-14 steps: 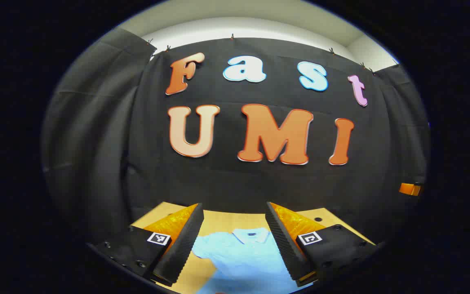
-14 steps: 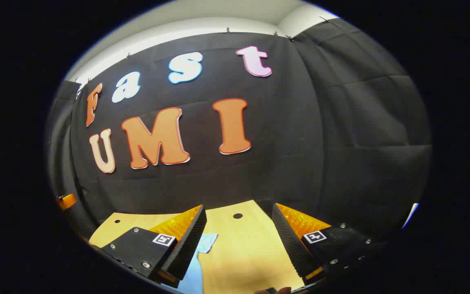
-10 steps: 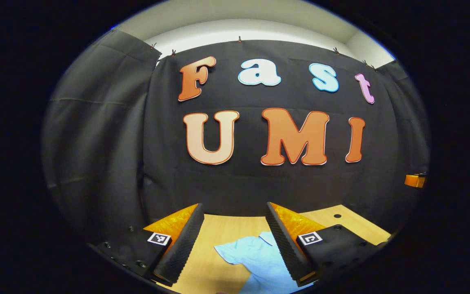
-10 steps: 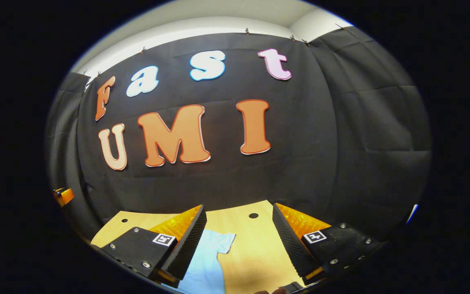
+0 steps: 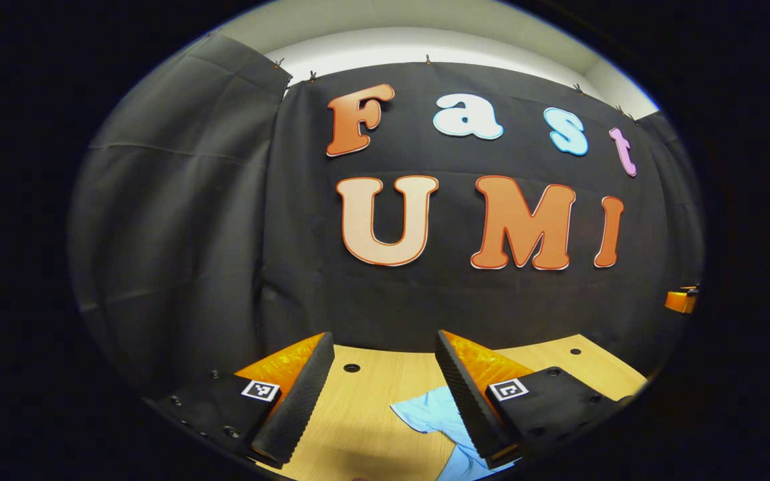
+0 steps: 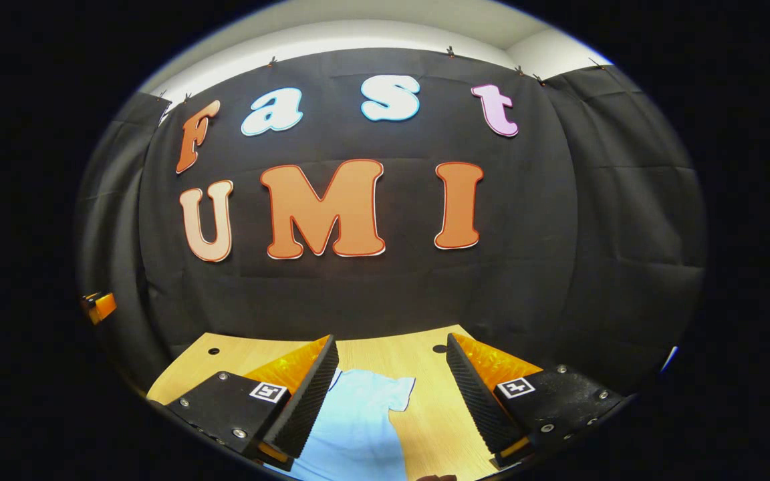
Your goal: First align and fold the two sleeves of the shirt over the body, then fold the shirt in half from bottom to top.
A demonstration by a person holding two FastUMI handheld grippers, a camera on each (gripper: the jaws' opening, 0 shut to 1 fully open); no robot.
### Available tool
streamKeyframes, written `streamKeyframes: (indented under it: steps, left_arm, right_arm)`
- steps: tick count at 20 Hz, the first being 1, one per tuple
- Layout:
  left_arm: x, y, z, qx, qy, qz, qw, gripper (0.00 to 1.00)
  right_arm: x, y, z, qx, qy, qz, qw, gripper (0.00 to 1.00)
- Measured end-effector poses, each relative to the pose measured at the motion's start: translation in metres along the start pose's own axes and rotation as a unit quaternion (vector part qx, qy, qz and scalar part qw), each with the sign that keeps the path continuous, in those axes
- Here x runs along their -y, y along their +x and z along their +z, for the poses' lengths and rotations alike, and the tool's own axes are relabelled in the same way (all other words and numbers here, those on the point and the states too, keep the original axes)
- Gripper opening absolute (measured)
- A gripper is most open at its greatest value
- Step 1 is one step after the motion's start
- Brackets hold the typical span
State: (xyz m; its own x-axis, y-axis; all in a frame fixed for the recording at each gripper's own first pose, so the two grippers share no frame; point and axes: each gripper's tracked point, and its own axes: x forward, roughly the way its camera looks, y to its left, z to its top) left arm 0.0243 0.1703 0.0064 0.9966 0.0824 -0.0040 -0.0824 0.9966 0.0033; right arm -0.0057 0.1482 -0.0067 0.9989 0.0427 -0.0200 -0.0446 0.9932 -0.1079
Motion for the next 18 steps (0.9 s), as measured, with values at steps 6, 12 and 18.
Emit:
streamKeyframes:
  steps: [6,12,18]
  left_arm:
    - [-0.010,0.012,0.002,0.007,0.001,0.003,1.000,0.98]
    - [-0.004,0.028,0.002,0.006,0.004,-0.005,1.000,0.98]
    - [0.005,0.041,-0.007,-0.001,0.005,-0.010,1.000,0.98]
  right_arm:
    - [-0.010,0.008,-0.003,-0.009,-0.017,-0.002,1.000,1.00]
    - [-0.009,0.017,-0.008,-0.020,-0.019,-0.009,1.000,0.98]
    - [-0.007,0.028,-0.019,-0.042,-0.027,-0.012,0.999,0.98]
